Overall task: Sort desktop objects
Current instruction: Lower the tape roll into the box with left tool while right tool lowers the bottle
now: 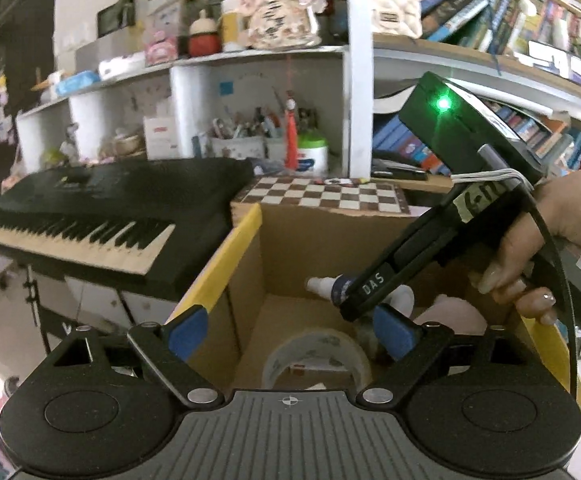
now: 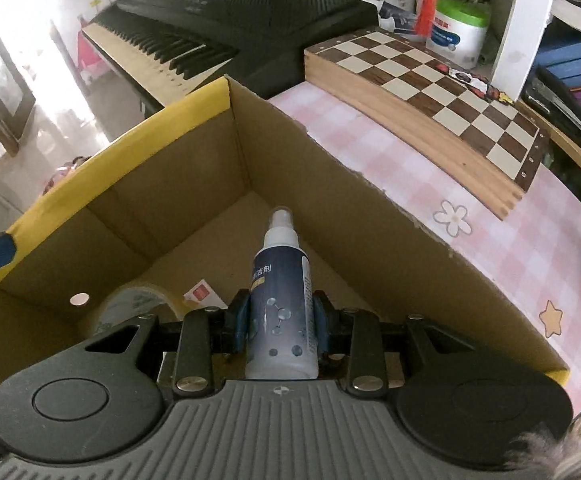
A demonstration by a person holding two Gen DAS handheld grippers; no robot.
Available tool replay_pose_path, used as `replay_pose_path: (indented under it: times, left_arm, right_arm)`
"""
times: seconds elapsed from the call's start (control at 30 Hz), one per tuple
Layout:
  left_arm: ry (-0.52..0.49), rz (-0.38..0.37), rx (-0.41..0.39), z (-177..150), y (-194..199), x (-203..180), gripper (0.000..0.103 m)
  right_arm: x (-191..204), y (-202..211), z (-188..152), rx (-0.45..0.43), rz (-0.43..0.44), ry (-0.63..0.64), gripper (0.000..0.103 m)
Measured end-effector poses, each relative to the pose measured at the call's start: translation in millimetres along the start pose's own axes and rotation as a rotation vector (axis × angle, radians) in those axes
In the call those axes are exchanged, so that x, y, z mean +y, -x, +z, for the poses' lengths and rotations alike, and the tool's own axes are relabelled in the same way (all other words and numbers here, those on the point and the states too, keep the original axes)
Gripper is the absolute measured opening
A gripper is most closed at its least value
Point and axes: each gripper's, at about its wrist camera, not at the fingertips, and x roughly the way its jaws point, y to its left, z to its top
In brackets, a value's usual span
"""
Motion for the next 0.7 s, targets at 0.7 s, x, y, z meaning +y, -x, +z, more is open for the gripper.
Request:
replay_pose_path:
  times: [0.7]
  left_arm:
    - [0.112, -0.042, -0.026, 2.7, 38.9, 4.0, 0.095]
  right_arm:
    - [18.3, 110.1, -56.3, -0.362, -0.091, -0.057, 0.041]
